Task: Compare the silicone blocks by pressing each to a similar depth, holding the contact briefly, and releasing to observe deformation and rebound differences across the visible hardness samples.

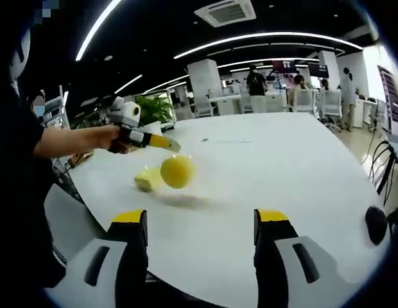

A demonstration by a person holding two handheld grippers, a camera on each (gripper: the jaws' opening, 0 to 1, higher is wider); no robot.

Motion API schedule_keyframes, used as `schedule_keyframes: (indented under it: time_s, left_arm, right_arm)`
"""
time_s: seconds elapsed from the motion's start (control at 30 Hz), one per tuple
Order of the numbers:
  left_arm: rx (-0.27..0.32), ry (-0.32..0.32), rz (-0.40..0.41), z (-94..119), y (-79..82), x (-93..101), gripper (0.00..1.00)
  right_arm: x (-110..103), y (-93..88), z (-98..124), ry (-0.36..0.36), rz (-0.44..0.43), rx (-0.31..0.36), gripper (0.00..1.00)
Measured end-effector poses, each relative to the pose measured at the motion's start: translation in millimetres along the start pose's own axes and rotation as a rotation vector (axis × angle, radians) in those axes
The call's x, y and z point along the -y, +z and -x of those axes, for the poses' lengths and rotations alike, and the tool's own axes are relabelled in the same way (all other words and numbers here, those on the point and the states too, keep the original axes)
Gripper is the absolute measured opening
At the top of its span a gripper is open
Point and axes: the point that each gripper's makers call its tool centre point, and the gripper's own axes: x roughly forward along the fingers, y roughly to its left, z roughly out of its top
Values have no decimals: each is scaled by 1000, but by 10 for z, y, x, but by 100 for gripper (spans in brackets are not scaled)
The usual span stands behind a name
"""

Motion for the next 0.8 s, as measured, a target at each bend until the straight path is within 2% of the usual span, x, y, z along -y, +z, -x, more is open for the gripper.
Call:
schedule_keyframes:
  time_s: [0.07, 0.1, 0.13, 0.27, 0.4, 0.5, 0.57, 0.63, 0.67, 0.73, 0.8]
  left_arm:
    - [19, -17, 38, 35, -26, 28, 0]
    - [57, -14, 120, 69, -23, 26, 0]
    - [61, -14, 144, 93, -43, 24, 0]
    - [79, -10, 129, 238, -32, 101, 0]
    - [81, 3, 85, 358, 32, 151, 0]
    - [84, 12, 56, 504, 90, 159, 0]
    - [82, 22, 34, 618, 153, 145, 0]
    - [109, 45, 8, 748, 279, 116, 0]
    - [112, 54, 2, 838, 354, 111, 0]
    - [144, 60, -61, 986, 545, 130, 0]
    - [165, 79, -77, 1106, 692, 119, 0]
  right_arm:
    - [-39, 24, -1, 5, 6, 10, 61]
    - [-69, 32, -1, 7, 8, 10, 61]
    - [-104, 35, 10, 11, 18, 8, 61]
    - [-192, 6, 69, 22, 64, -15, 60]
    - [-121, -27, 128, 14, 49, -8, 59]
    - [-152, 11, 135, 14, 33, 4, 59]
    - [-191, 44, 120, 18, 54, 3, 59]
    - [-234, 63, 98, 29, 80, -5, 59]
    - [-268, 82, 80, 41, 94, -6, 58]
    - [-307, 111, 56, 56, 94, -1, 58]
    - [-317, 110, 14, 71, 83, 4, 58]
